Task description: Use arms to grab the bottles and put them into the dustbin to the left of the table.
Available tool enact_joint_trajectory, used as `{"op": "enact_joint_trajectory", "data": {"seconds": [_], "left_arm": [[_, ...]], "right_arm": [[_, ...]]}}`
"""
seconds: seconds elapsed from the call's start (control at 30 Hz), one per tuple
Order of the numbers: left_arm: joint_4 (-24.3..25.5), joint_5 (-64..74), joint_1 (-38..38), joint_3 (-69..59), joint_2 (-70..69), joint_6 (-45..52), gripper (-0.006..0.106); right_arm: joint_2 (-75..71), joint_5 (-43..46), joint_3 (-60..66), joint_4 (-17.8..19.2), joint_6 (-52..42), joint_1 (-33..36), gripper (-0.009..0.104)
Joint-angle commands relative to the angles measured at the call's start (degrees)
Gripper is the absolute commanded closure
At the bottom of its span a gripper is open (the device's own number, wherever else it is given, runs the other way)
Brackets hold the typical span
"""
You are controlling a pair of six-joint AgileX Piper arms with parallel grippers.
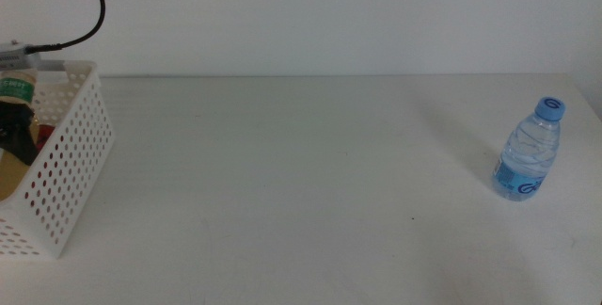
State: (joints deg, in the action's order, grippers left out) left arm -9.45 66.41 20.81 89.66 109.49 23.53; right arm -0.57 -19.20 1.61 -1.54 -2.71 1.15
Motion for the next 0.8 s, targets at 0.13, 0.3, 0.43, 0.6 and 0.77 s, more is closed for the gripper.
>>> {"op": "enact_joint_trajectory", "data": {"seconds": [0.13, 0.3, 0.43, 0.6, 0.77], "left_arm": [[-3.3, 0.4, -0.2, 2.2, -3.2, 2.0, 0.033], [-4.6, 0.7, -0.2, 2.2, -3.2, 2.0, 0.010], [-4.5, 0.9, -1.3, 2.2, -3.6, 1.9, 0.010], [-3.9, -0.7, -3.6, 2.2, -6.4, -0.7, 0.010], [-5.0, -2.8, -5.6, 2.2, -12.2, -2.3, 0.010]], "right_arm": [[-1.6, 4.4, -0.4, 0.4, -0.1, -0.2, 0.032], [-1.6, 4.4, -0.4, 0.4, -0.1, -0.2, 0.032], [-1.6, 4.4, -0.4, 0.4, -0.1, -0.2, 0.032], [-1.6, 4.4, -0.4, 0.4, -0.1, -0.2, 0.032], [-1.6, 4.4, -0.4, 0.4, -0.1, -0.2, 0.032]]}}
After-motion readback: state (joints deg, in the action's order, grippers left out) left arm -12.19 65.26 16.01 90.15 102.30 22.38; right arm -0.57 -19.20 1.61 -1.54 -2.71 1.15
